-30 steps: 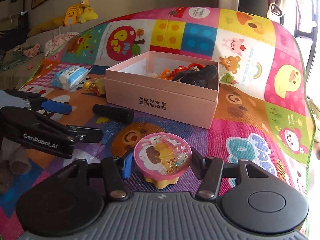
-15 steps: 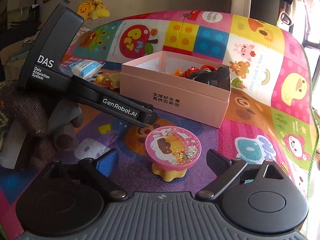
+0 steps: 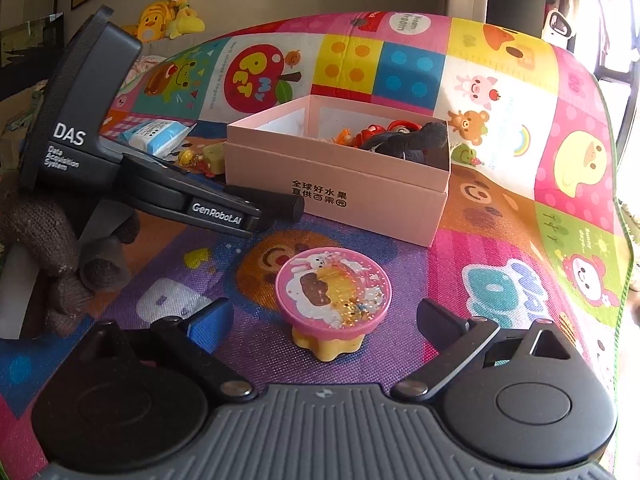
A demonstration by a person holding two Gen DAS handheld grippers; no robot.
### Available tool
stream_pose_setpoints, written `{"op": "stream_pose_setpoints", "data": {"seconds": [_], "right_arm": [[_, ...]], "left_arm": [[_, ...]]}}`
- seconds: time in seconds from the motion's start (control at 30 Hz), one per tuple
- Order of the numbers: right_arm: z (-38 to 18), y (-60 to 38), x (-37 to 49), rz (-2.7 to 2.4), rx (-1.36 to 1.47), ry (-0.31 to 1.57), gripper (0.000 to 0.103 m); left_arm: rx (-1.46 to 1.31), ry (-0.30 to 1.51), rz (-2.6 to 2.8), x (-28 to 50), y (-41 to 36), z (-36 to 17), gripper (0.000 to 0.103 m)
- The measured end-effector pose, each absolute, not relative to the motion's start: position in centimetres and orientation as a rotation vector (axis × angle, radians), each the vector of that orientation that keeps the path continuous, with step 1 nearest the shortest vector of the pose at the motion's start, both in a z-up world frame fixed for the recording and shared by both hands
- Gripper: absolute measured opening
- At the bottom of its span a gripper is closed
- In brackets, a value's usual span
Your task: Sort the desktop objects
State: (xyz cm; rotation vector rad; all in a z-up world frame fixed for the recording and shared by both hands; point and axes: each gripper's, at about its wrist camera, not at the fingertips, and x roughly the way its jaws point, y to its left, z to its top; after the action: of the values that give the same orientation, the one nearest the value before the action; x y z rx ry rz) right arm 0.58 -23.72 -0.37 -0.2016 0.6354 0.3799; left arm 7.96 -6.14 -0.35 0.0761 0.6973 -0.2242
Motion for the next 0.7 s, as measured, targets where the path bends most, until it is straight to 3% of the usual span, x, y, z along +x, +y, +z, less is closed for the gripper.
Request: {"op": "stream_pose_setpoints", "data": {"seconds": [0.1,0.17,0.23,0.4,0.5,0.57,0.7], "right_arm": [[-0.5,-23.5,0.8,0.381,-0.207,0.645,0.098],[-0.5,-23.4,0.9,0.376,-0.213,0.654,0.099],[-0.6,-23.2,0.9,0.367,-0.220,0.657,0.099],[-0.7,-23.2,0.7,0.361,-0.221,0.651,0.100],[-0.6,-23.3,0.7,0.359,-0.216,0.647,0.100],[-0.6,-23.4,0.7,0.360,-0.212,0.644,0.100],[-0.4,-23.7,0.3,0.355,-0.194,0.614,0.100]], "left_arm": [[0.072,0.707,-0.226,7.0,-5.6,-0.1,0.064],[0.033,0.706,-0.246,6.9,-5.5,0.0,0.088],[0.011,0.696,-0.243,7.3,-5.9,0.1,0.094],[-0.001,0.706,-0.189,9.6,-7.4,-0.3,0.094],[-0.014,0.718,-0.175,10.5,-7.7,-0.4,0.091],[0.012,0.708,-0.175,10.3,-7.7,-0.5,0.081],[0.024,0.706,-0.176,9.2,-6.6,-0.4,0.081]]}}
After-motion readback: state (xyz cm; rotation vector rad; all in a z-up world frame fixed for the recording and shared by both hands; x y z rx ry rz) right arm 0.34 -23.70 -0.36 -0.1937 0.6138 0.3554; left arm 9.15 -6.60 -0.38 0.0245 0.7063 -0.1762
